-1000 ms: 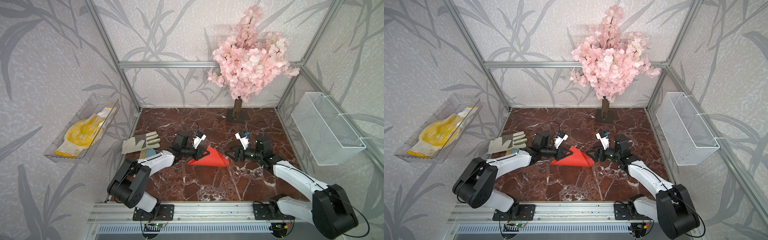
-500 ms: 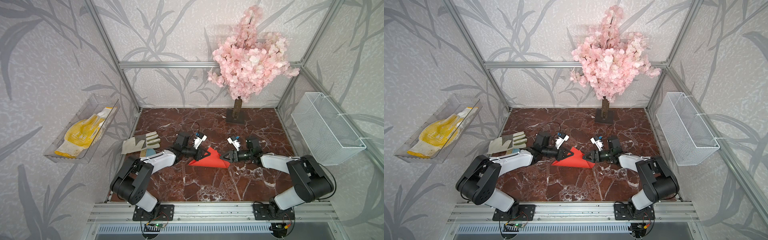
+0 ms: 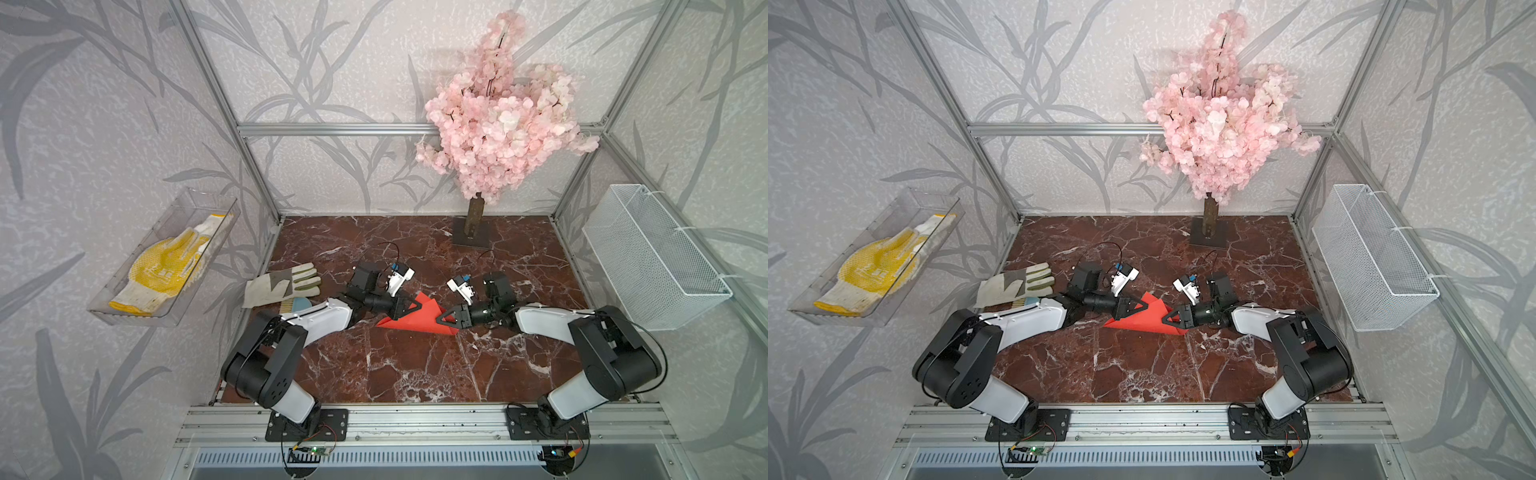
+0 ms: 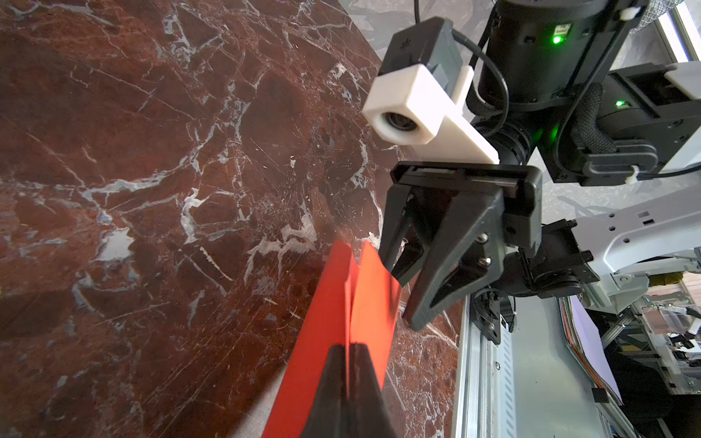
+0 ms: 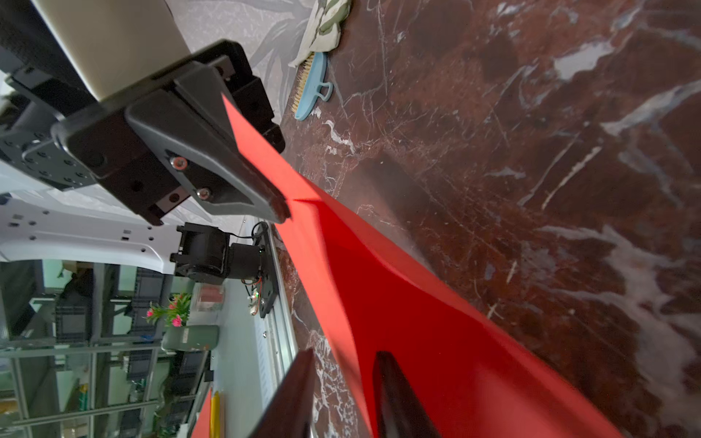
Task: Fold the square paper diagonally
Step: Fold the paper at the center of the board.
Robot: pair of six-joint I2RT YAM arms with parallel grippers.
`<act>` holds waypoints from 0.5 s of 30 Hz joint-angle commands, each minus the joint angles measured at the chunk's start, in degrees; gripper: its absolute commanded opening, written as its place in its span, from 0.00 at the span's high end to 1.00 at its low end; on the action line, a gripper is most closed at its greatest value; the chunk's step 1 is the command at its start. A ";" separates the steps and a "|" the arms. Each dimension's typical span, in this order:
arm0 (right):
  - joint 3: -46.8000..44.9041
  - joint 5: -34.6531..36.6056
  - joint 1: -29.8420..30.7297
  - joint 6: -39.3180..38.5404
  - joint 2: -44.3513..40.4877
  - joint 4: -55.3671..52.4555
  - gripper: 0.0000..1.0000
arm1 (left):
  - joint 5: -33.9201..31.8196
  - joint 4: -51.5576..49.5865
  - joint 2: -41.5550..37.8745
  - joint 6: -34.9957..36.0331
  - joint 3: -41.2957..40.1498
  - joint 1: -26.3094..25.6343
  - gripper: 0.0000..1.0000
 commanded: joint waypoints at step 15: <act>6.42 9.32 2.32 -14.47 -3.62 -18.12 0.96 | 3.01 -0.46 2.42 -0.70 2.81 0.13 0.95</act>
